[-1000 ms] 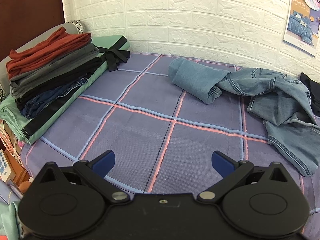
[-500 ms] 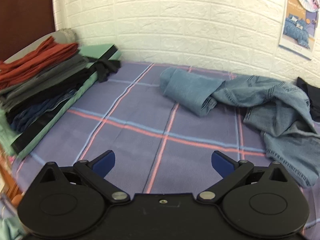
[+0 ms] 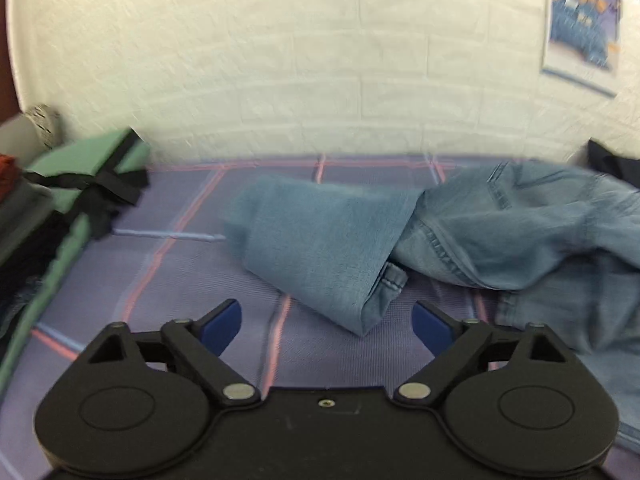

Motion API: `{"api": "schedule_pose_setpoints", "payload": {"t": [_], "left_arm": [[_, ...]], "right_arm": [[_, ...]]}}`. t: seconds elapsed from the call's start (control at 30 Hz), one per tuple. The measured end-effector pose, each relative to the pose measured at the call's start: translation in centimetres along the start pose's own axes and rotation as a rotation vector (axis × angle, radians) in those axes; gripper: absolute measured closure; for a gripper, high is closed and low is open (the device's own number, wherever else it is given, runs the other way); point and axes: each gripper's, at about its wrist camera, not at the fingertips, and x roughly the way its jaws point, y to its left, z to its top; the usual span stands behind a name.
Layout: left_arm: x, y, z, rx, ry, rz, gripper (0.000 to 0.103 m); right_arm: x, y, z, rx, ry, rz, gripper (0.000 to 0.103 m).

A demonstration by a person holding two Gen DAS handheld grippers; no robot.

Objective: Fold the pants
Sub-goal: 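Grasp a jeans leg with the left tool while the right tool grasps the waistband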

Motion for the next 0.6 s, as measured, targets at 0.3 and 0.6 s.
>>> {"api": "schedule_pose_setpoints", "payload": {"t": [0.3,0.6], "left_arm": [[5.2,3.2,1.0,-0.185,0.104,-0.107,0.003],[-2.3,11.5,7.1,-0.247,-0.156,0.029,0.008]], "right_arm": [[-0.3,1.1,1.0,-0.059,0.028,0.007,0.075],[-6.7,5.1,3.4,-0.157,-0.072,0.218,0.091]]}}
